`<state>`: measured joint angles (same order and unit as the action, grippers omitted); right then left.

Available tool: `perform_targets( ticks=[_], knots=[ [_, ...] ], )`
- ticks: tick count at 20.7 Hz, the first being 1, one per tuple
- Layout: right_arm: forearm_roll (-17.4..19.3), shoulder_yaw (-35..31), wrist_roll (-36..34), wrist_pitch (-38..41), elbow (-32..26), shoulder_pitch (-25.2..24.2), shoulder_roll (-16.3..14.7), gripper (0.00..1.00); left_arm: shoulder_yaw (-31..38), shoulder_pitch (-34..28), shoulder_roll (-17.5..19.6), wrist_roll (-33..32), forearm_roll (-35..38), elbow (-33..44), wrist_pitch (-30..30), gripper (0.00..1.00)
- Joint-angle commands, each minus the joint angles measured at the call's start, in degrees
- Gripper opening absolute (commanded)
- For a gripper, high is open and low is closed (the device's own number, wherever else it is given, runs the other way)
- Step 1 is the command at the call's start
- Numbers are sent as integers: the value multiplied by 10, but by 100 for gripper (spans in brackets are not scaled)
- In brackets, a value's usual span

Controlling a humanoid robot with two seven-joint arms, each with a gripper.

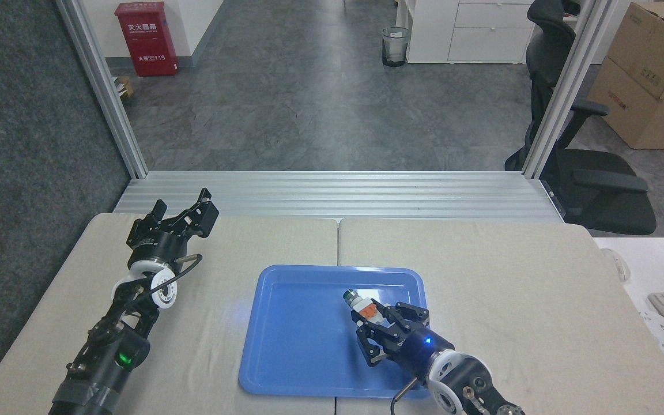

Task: Pick up switch part and place in tray
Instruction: 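Carry the switch part with the right gripper over the blue tray, then lower the switch part into the tray and open the right gripper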

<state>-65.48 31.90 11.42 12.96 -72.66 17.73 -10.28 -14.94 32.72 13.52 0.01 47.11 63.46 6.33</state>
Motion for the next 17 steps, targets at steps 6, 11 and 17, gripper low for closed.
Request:
perform_targets(
  ticks=[6, 11, 17],
  knots=[
    [-32, 27, -4, -25, 30, -25, 49, 84, 0, 1, 0, 0, 0, 0, 0, 100],
    [-29, -56, -31, -62, 31, 11, 54, 90, 0, 1, -1, 0, 0, 0, 0, 100],
    [-30, -233, -132, -65, 61, 71, 18, 97, 0, 1, 0, 0, 0, 0, 0, 100]
  ],
)
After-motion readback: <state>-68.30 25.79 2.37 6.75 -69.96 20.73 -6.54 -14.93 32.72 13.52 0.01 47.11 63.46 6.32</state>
